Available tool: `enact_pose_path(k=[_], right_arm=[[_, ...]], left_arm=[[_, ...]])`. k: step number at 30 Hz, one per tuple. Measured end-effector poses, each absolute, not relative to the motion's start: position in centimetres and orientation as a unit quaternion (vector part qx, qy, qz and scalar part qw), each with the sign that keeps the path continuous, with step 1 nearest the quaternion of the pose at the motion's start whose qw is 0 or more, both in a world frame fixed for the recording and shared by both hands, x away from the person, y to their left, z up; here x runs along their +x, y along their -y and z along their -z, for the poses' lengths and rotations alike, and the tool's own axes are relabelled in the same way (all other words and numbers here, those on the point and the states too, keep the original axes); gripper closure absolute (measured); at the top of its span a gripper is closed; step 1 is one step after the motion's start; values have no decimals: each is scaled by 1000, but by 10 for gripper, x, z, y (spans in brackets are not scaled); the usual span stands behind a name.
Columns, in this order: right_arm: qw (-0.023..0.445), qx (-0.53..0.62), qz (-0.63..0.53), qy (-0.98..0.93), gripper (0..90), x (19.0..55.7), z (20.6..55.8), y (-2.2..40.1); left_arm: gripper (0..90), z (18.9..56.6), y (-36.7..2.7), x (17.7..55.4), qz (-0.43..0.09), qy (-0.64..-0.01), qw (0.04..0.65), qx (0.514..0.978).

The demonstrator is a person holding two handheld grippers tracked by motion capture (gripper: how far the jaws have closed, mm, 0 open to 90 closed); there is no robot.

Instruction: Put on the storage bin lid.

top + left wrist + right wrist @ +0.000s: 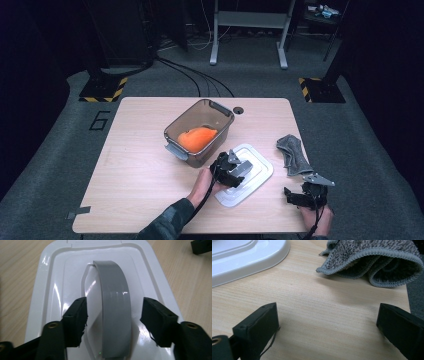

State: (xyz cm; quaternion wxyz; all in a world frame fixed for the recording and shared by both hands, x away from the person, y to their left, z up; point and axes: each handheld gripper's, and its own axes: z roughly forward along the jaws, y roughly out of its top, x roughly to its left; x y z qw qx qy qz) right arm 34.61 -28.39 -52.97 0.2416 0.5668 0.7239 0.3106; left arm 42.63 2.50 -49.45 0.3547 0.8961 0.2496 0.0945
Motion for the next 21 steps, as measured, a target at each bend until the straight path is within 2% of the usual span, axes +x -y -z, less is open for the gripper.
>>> enact_pose_path(k=[1,3,4,6,21], right_arm=[[241,567,-311,-724,34,346,530,284],[242,567,-311,-724,34,346,530,284],[242,567,-311,-724,34,346,530,284],[242,567,-311,-724,34,346,530,284],[242,567,-311,-724,34,346,530,284]], left_arm=[[422,496,-24,426,-93,-252,356,895],[538,498,-23,426,-94,-251,348,898],[552,500,-21,426,-97,-252,346,898],[659,502,-21,425,-98,-253,342,900],[667,490,-22,422,-93,-269,363,887]])
